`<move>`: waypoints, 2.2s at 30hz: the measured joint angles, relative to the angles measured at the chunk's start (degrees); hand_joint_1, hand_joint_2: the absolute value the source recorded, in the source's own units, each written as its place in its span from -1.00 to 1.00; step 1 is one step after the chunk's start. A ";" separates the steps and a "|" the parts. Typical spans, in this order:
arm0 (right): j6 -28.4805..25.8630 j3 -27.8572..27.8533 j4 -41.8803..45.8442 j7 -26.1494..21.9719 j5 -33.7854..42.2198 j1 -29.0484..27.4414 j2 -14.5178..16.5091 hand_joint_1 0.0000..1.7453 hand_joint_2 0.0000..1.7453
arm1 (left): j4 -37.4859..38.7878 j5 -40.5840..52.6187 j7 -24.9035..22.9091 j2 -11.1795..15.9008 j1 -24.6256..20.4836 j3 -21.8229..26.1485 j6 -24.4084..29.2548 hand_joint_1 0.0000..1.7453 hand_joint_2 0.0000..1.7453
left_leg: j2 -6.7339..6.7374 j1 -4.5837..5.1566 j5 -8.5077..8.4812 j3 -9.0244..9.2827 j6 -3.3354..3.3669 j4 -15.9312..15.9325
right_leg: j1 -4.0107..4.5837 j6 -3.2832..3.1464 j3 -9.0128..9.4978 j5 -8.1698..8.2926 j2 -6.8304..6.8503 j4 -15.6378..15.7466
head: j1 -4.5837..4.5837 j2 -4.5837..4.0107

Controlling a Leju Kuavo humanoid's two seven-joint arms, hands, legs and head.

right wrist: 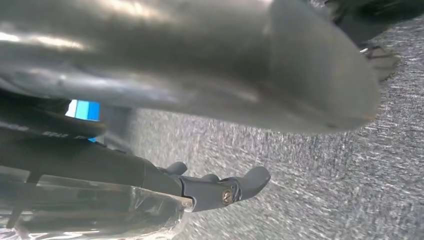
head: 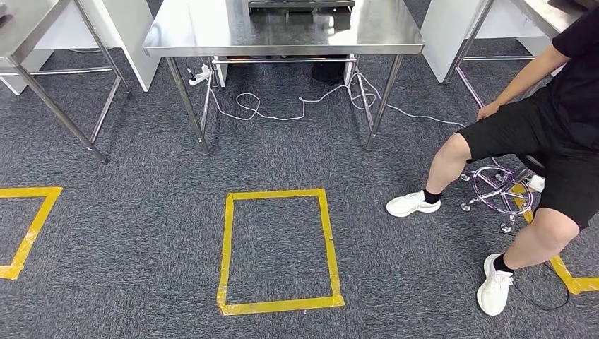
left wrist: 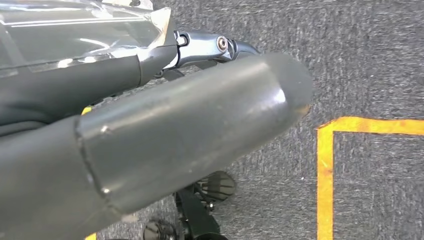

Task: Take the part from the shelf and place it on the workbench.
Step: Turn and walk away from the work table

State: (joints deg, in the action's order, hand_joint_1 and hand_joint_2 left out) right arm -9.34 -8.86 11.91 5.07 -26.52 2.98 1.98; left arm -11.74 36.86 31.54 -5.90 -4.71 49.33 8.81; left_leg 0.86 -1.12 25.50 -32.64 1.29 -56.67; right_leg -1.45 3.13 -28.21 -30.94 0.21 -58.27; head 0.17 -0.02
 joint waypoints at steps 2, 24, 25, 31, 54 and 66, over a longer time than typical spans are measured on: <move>-0.03 0.66 -0.08 0.07 -0.84 0.01 0.18 -1.00 -1.00 | 0.00 0.27 -0.23 0.00 -0.03 0.00 0.17 -1.00 -1.00 | 0.02 0.14 -0.39 -0.18 -0.69 -0.22 | 0.33 -0.70 1.20 0.27 -0.21 2.64 | -0.15 0.00; -1.98 2.91 -0.66 0.05 -2.90 -0.11 1.02 -1.00 -1.00 | 0.01 1.09 -1.39 -0.08 0.29 -0.01 1.45 -1.00 -1.00 | -0.71 1.08 2.54 2.53 -0.26 -0.42 | 1.82 -3.21 -1.88 3.04 -0.03 1.71 | -0.33 -0.01; -1.98 2.98 -0.66 0.05 -2.93 -0.11 1.01 -1.00 -1.00 | 0.01 1.09 -1.42 -0.09 0.28 -0.02 1.47 -1.00 -1.00 | -0.71 1.18 2.47 2.41 -0.14 -0.51 | 1.68 -3.02 -1.86 3.16 -0.04 1.73 | -0.34 -0.01; -1.98 3.16 -0.68 0.05 -3.05 -0.12 1.19 -1.00 -1.00 | 0.01 1.57 -1.61 -0.10 0.27 -0.02 1.53 -1.00 -1.00 | -0.73 1.43 2.13 1.59 0.55 -1.02 | 1.27 -2.13 -2.21 3.73 -0.07 1.81 | -0.34 -0.01; -1.59 3.27 -0.98 1.34 -3.71 -0.29 1.22 -1.00 -1.00 | 0.01 2.83 -2.52 -0.65 0.25 -0.07 2.24 -1.00 -1.00 | 0.01 -0.37 7.40 -3.21 -1.95 -10.17 | 0.09 -3.35 -1.59 3.41 -0.34 2.06 | -0.20 -0.01; -1.17 3.27 -1.07 1.40 -3.40 -0.16 1.61 -1.00 -1.00 | 0.04 3.39 -2.69 -0.41 0.56 -0.27 2.23 -1.00 -1.00 | -4.45 -0.02 1.90 2.90 1.14 0.55 | 0.82 -1.96 -3.88 4.41 -6.87 1.19 | 0.01 -0.01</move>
State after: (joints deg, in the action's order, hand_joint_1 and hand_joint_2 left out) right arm -10.51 -5.60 10.85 6.47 -29.92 2.82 3.59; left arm -11.70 40.25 28.85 -6.31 -4.15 49.06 11.04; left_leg -3.59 -1.14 27.40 -29.74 2.42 -56.13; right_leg -0.64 1.16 -32.09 -26.53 -6.66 -57.09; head 0.18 -0.02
